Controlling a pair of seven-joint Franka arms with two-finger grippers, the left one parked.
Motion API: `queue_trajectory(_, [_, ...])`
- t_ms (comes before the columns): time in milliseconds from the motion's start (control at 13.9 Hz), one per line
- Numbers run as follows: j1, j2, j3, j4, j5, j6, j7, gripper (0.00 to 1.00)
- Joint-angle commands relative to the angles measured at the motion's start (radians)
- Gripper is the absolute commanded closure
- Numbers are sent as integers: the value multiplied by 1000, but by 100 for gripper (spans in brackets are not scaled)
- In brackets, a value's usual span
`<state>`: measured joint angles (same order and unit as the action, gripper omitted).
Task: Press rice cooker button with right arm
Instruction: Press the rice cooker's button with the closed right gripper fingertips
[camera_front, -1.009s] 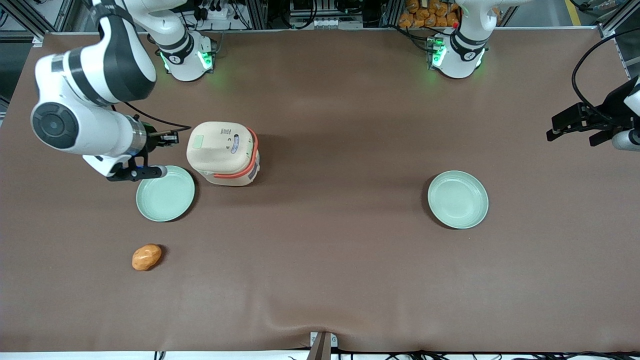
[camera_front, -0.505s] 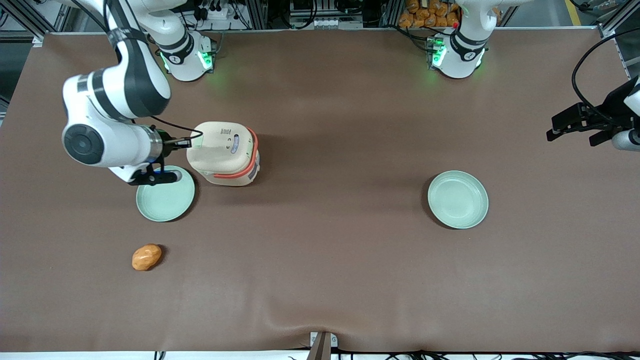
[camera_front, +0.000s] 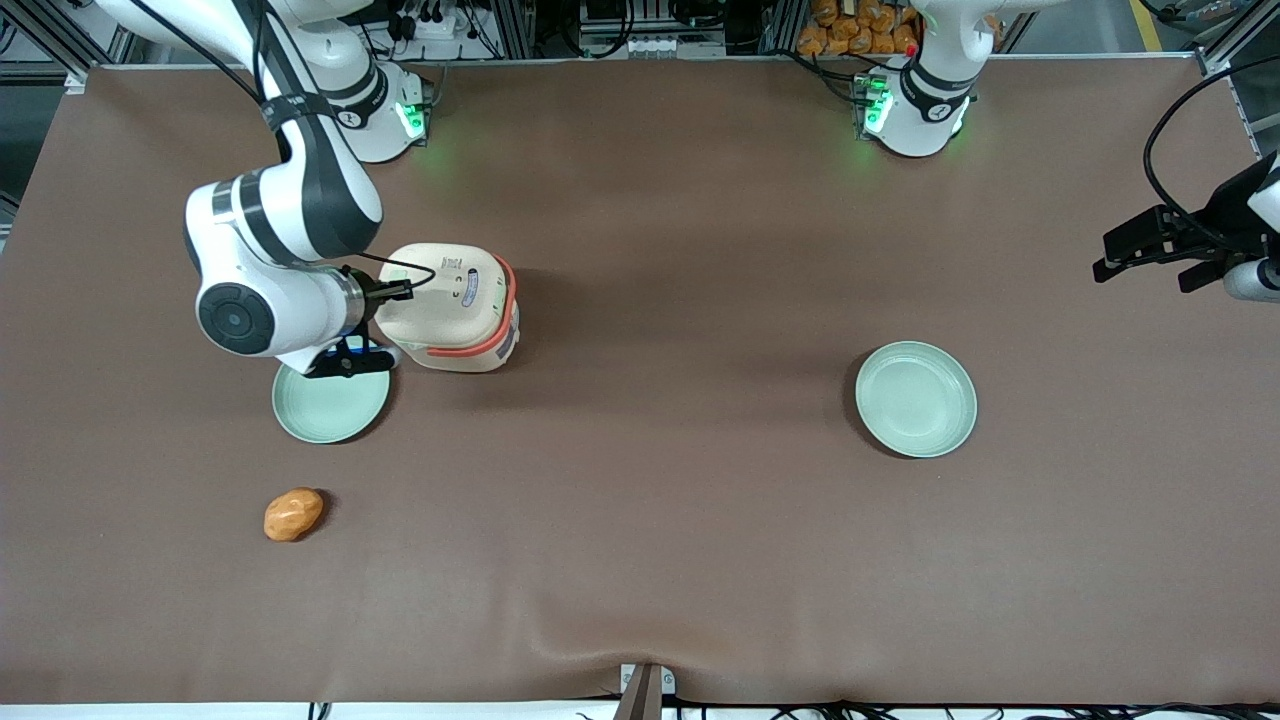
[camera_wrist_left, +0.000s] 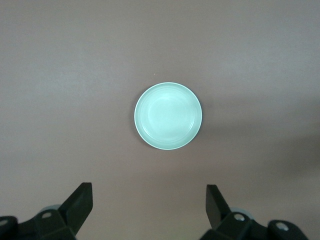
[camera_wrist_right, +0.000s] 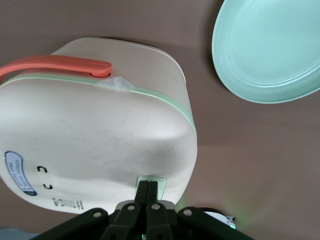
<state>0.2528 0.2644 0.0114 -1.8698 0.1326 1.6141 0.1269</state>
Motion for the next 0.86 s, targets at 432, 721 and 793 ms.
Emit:
queue_trajectory(432, [3,7,-5,-31,9,6,-3,100])
queue_trajectory(721, [0,6,-5,-37,7,-13,-7,100])
queue_trajectory(793, [-1,6,-5,-38,7,-17,-7,100])
